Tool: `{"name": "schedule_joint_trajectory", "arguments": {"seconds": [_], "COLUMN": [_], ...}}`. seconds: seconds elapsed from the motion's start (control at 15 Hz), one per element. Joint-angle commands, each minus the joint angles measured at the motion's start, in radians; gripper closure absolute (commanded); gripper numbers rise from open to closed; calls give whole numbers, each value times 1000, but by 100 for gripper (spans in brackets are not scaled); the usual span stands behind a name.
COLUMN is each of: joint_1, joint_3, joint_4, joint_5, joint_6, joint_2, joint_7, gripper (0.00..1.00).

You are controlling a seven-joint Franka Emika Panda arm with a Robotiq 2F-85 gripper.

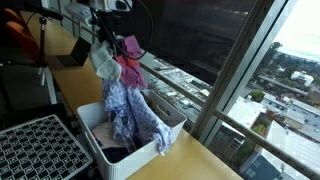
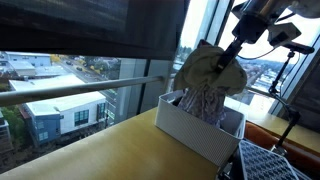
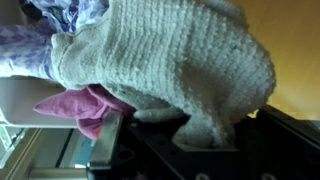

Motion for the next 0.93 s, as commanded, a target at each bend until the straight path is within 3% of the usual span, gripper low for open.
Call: {"name": "schedule_joint_trajectory", "arguments": {"seconds": [0.0, 0.53, 0.87], "joint_1": [54, 114, 168], "joint_3": [73, 306, 403], "joint_4": [123, 513, 788], "joint_5": [-42, -272, -445], "joint_6": [-49, -149, -277], "joint_2": [-37, 105, 262], "joint_7": [122, 411, 546], "gripper": [100, 100, 100]}}
